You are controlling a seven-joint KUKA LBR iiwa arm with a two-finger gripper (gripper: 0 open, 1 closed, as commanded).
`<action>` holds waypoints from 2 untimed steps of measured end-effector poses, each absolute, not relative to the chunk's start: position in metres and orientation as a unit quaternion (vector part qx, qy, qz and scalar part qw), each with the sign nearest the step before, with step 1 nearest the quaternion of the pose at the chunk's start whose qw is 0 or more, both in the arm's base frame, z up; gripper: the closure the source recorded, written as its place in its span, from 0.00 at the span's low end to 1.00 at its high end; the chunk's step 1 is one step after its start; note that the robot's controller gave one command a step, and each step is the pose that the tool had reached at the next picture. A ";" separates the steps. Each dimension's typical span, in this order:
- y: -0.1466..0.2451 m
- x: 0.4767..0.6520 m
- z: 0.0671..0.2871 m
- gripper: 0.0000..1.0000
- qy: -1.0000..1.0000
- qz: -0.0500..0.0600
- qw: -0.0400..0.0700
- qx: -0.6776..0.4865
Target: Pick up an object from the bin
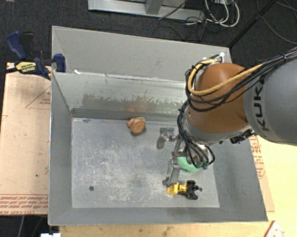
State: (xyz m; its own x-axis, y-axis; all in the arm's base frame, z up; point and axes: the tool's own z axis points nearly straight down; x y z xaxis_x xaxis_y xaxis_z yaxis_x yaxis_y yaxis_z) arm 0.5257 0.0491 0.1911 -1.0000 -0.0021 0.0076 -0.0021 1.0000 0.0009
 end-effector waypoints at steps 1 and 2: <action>0.049 0.527 0.195 1.00 -1.000 -0.001 0.000 0.000; 0.049 0.527 0.195 0.00 -1.000 -0.001 0.000 0.000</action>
Offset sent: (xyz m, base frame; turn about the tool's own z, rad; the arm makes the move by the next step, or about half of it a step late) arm 0.0000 0.0000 0.0000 0.0000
